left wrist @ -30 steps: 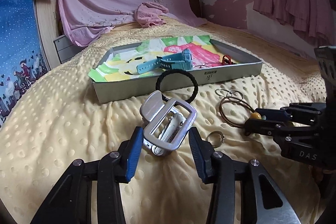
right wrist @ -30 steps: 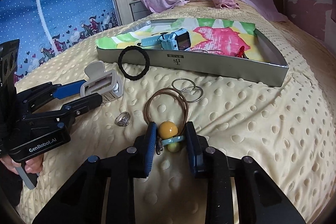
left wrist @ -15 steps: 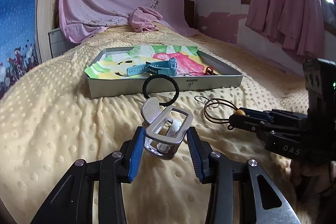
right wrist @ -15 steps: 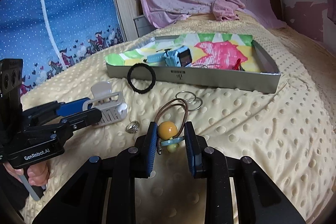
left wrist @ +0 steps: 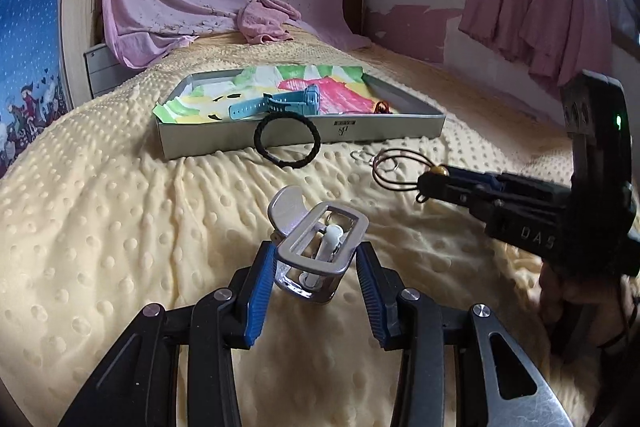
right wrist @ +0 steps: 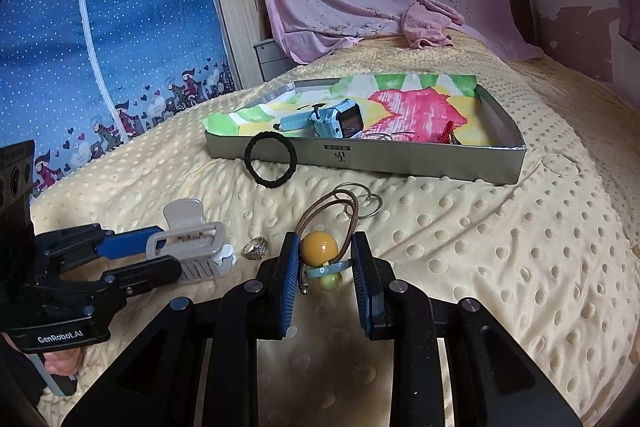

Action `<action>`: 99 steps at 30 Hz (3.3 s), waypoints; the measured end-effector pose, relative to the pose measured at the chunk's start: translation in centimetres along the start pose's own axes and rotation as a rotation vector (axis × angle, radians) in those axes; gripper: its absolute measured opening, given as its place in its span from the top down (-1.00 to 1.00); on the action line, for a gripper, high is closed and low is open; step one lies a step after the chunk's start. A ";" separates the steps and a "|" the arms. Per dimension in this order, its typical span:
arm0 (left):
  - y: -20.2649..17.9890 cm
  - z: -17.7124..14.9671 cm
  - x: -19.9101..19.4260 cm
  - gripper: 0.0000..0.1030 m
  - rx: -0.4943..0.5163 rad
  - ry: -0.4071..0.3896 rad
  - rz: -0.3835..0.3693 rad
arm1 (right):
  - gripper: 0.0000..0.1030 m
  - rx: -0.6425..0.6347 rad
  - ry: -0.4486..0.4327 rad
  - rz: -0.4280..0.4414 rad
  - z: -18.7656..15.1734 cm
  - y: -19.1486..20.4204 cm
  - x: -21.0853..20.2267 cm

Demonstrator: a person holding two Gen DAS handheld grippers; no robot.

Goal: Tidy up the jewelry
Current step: 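Carry the yellow-bead hair tie into the tray with the right tool while the left tool holds the buckle, then open the right tool over the tray while the left tool releases the white buckle there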

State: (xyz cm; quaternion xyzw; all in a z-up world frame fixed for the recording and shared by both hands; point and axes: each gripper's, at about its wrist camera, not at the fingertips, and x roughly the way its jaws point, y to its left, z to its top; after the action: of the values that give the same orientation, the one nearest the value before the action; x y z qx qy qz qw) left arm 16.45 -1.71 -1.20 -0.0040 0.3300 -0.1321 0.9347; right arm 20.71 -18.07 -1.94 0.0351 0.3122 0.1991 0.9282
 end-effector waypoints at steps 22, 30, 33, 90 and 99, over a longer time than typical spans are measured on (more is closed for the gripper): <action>1.0 5.4 0.3 0.24 -0.016 0.108 0.043 | 0.55 0.015 -0.014 -0.005 0.2 -0.3 0.0; 2.5 7.6 4.1 0.24 -0.101 0.275 0.008 | 0.55 0.013 -0.018 -0.009 1.3 -0.5 0.4; 2.8 7.3 5.2 0.24 -0.120 0.236 -0.026 | 0.55 0.021 -0.011 -0.010 1.3 -0.8 0.7; 7.0 11.6 11.0 -0.28 -0.265 0.002 0.136 | 0.36 0.085 0.060 -0.124 8.9 -3.5 11.1; 5.4 10.8 6.8 -0.62 -0.224 -0.105 0.170 | -0.04 0.074 -0.093 -0.164 8.5 -3.3 5.6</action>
State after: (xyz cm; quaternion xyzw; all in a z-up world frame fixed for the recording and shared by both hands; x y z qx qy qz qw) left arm 29.52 0.98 2.49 -0.0873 0.2924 -0.0144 0.9522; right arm 30.96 -18.41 1.07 0.0526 0.2776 0.1088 0.9531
